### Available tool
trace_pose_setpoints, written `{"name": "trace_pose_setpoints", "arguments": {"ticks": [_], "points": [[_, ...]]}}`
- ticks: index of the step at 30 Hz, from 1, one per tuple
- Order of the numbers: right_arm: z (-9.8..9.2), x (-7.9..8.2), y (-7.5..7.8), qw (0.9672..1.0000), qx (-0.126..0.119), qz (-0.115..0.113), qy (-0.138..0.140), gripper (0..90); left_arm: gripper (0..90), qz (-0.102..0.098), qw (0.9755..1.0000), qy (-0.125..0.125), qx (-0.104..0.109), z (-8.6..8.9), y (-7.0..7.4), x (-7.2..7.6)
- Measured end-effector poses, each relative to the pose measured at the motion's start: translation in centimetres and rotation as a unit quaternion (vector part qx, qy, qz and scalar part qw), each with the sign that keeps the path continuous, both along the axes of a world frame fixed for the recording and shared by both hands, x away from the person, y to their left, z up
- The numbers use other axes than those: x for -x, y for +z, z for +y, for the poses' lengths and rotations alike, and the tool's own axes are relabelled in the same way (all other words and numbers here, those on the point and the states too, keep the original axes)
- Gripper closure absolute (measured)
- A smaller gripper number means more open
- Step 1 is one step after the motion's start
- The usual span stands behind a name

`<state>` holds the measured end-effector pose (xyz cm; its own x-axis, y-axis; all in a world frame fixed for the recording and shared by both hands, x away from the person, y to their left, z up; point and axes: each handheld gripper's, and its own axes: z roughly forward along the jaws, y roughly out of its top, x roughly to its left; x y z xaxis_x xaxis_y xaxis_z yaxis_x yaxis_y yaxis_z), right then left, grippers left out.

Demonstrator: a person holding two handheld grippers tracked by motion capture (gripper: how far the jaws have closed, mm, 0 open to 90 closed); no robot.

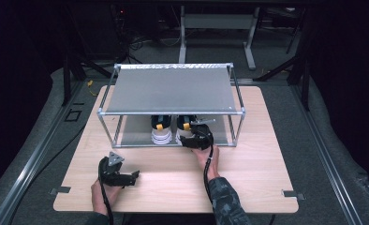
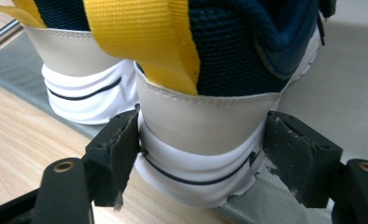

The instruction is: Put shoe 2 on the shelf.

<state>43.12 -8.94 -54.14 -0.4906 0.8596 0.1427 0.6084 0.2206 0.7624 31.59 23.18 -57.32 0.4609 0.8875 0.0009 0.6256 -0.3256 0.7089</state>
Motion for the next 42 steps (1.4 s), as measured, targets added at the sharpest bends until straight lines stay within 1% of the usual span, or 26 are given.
{"name": "trace_pose_setpoints", "arguments": {"ticks": [1, 2, 4, 5, 6, 9, 10, 13, 14, 15, 16, 17, 18, 19, 20, 23, 25, 26, 28, 30, 33, 35, 38, 40, 41, 42], "points": [[0.2, -0.1, 0.0, 1.0, 0.003, -0.002, 0.003, 28.0, 0.6, 0.0, 1.0, 0.0, 0.0, 0.0, 0.0, 0.0], [0.3, 0.0, 0.0, 1.0, 0.008, 0.003, 0.0, 28.3, 0.6, 0.0, 1.0, 0.0, 0.0, 0.0, 0.0, 0.0], [0.3, -0.1, 0.0, 0.9999, 0.013, -0.004, 0.0, 28.3, 0.6, 0.0, 1.0, 0.0, 0.0, 0.0, 0.0, 0.0], [0.3, -0.1, 0.0, 1.0, 0.007, 0.001, -0.001, 28.3, 0.6, 0.0, 1.0, -0.001, 0.0, 0.0, 0.0, 0.0], [0.3, 0.0, 0.0, 1.0, 0.008, 0.001, -0.001, 27.7, 0.7, 0.0, 1.0, -0.001, 0.0, 0.0, 0.0, 0.0], [-0.1, 0.5, 0.5, 1.0, 0.005, 0.008, 0.002, 19.7, 0.6, 0.0, 1.0, -0.001, 0.0, 0.0, 0.0, 0.0], [-0.3, 0.7, 0.6, 0.9999, 0.008, 0.003, 0.006, 17.9, 0.7, 0.0, 1.0, -0.001, 0.0, 0.0, 0.0, 0.0], [-1.2, 1.8, 1.4, 0.9998, 0.019, 0.006, 0.009, 14.2, 0.7, 0.0, 1.0, 0.0, 0.001, 0.0, 0.0, 0.0], [-1.7, 2.3, 1.7, 0.9997, 0.012, 0.003, 0.019, 14.2, 0.7, 0.0, 1.0, 0.0, 0.001, 0.0, 0.0, 0.0], [-2.1, 2.9, 1.9, 0.9996, 0.013, -0.004, 0.024, 13.7, 0.7, 0.0, 1.0, 0.0, 0.0, 0.0, 0.0, 0.0], [-2.4, 3.5, 2.2, 0.9993, 0.032, -0.011, 0.017, 12.9, 0.7, 0.0, 1.0, 0.0, 0.0, 0.0, 0.0, 0.0], [-3.1, 3.9, 2.3, 0.9991, 0.014, -0.012, 0.039, 12.1, 0.8, 0.0, 1.0, 0.0, 0.0, 0.0, 0.0, 0.0], [-3.6, 4.5, 2.5, 0.9991, 0.023, -0.015, 0.032, 11.1, 0.8, 0.0, 1.0, 0.0, 0.0, 0.0, 0.0, 0.0], [-4.2, 5.2, 2.7, 0.9988, 0.04, -0.018, 0.022, 10.8, 0.8, 0.0, 1.0, 0.0, 0.0, 0.0, 0.0, 0.0], [-4.8, 5.7, 2.9, 0.9985, 0.046, -0.021, 0.018, 10.4, 0.8, 0.0, 1.0, 0.0, 0.0, 0.0, 0.0, 0.0], [-6.9, 7.2, 2.9, 0.9984, 0.047, -0.026, 0.016, 9.6, 0.8, 0.0, 1.0, 0.0, 0.0, 0.0, 0.0, 0.0], [-8.5, 8.2, 2.8, 0.9977, 0.059, -0.033, -0.001, 9.1, 0.8, 0.0, 1.0, 0.001, 0.0, 0.0, 0.0, 0.0], [-9.0, 8.5, 2.7, 0.9977, 0.06, -0.031, -0.003, 8.8, 0.8, 0.0, 1.0, 0.001, 0.0, 0.0, 0.0, 0.0], [-10.5, 9.2, 2.2, 0.9981, 0.054, -0.027, -0.008, 8.1, 0.8, -0.001, 1.0, 0.001, 0.0, 0.0, 0.0, 0.0], [-12.2, 10.0, 1.7, 0.9974, 0.06, -0.022, -0.033, 7.1, 0.8, -0.001, 1.0, 0.001, 0.0, 0.0, 0.0, 0.0], [-14.5, 10.7, 0.8, 0.9975, 0.051, -0.012, -0.048, 6.7, 0.8, -0.001, 1.0, 0.0, -0.001, 0.0, 0.0, 0.0], [-16.1, 11.3, -0.1, 0.9963, 0.053, -0.001, -0.069, 4.2, 0.8, -0.001, 1.0, 0.001, 0.0, 0.0, 0.0, 0.0], [-17.8, 11.9, -1.0, 0.9949, 0.055, 0.003, -0.085, 1.4, 0.8, -0.001, 1.0, 0.001, 0.0, 0.0, 0.0, 0.0], [-19.0, 12.2, -1.7, 0.9935, 0.054, 0.012, -0.1, 0.1, 0.8, -0.001, 1.0, 0.001, -0.001, 0.0, 0.0, 0.0], [-19.4, 12.3, -1.9, 0.9934, 0.054, 0.011, -0.1, 0.0, 0.8, -0.001, 1.0, 0.001, -0.001, 0.0, 0.0, 0.0], [-19.9, 12.4, -2.3, 0.9924, 0.059, 0.015, -0.107, 0.0, 0.8, -0.001, 1.0, 0.001, -0.001, 0.0, 0.0, 0.0]]}}
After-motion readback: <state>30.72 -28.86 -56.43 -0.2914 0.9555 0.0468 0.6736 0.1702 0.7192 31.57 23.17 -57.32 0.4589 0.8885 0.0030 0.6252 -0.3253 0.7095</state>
